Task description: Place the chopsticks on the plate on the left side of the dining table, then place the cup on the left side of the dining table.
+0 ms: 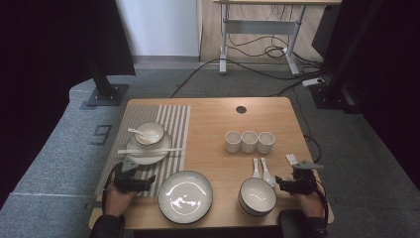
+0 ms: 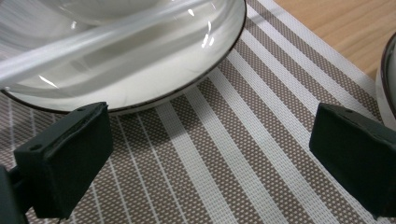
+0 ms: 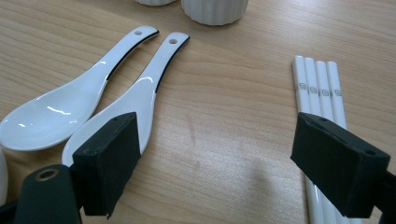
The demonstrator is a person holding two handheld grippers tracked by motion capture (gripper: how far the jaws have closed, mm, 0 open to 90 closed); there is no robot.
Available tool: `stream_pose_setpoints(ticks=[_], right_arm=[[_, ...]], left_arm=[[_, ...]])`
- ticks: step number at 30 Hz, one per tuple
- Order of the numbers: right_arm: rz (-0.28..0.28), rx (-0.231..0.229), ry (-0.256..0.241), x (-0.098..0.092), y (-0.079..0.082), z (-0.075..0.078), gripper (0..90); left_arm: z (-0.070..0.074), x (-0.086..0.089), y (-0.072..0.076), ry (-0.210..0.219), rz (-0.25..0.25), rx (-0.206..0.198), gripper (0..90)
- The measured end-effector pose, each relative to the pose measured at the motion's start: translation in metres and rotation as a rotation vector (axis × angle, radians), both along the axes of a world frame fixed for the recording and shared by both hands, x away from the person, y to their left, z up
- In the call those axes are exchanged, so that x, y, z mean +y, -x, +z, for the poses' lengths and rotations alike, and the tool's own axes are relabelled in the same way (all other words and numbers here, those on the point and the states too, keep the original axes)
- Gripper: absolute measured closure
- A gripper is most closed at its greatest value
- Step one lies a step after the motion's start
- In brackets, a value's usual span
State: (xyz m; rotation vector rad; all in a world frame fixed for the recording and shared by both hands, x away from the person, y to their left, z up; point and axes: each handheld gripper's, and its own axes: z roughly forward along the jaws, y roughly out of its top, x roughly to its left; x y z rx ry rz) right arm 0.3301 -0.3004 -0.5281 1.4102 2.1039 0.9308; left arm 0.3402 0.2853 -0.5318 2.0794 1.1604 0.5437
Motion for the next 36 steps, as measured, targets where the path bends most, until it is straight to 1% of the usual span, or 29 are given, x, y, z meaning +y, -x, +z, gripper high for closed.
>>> stream_pose_setpoints(ticks=[3,4,5,9,19,24,26,27,33,36], right_arm=[[-0.001,0.0,0.0,0.0,0.0,0.0,15.2],[-0.001,0.0,0.0,0.0,0.0,0.0,15.2],[0.0,0.0,0.001,0.001,0.0,0.0,15.2],[0.003,0.0,0.003,0.001,0.0,0.0,15.2],[0.001,0.002,0.004,0.001,0.0,0.0,15.2],[0.002,0.003,0.006,0.002,0.001,0.0,15.2],[0.005,0.004,0.006,0.002,0.002,0.001,15.2],[0.008,0.005,0.003,0.003,0.002,0.002,15.1],[0.017,0.003,-0.017,0.003,0.002,0.007,15.2],[0.012,0.0,-0.039,0.002,0.001,0.012,15.1]], left_arm=[[-0.002,-0.002,0.0,-0.01,-0.009,0.017,0.0],[-0.002,-0.002,0.0,-0.01,-0.009,0.017,0.0],[-0.003,-0.003,0.0,-0.019,-0.015,0.027,0.0],[-0.005,-0.005,0.0,-0.027,-0.026,0.048,0.0],[-0.009,-0.006,-0.002,-0.043,-0.031,0.089,0.0],[-0.012,-0.007,-0.002,-0.058,-0.037,0.111,0.0],[-0.013,-0.007,-0.003,-0.057,-0.04,0.121,0.0],[-0.014,-0.006,-0.003,-0.047,-0.04,0.127,0.0],[-0.014,-0.003,-0.002,-0.037,-0.051,0.123,0.0],[-0.015,-0.002,-0.002,-0.033,-0.057,0.114,0.0]])
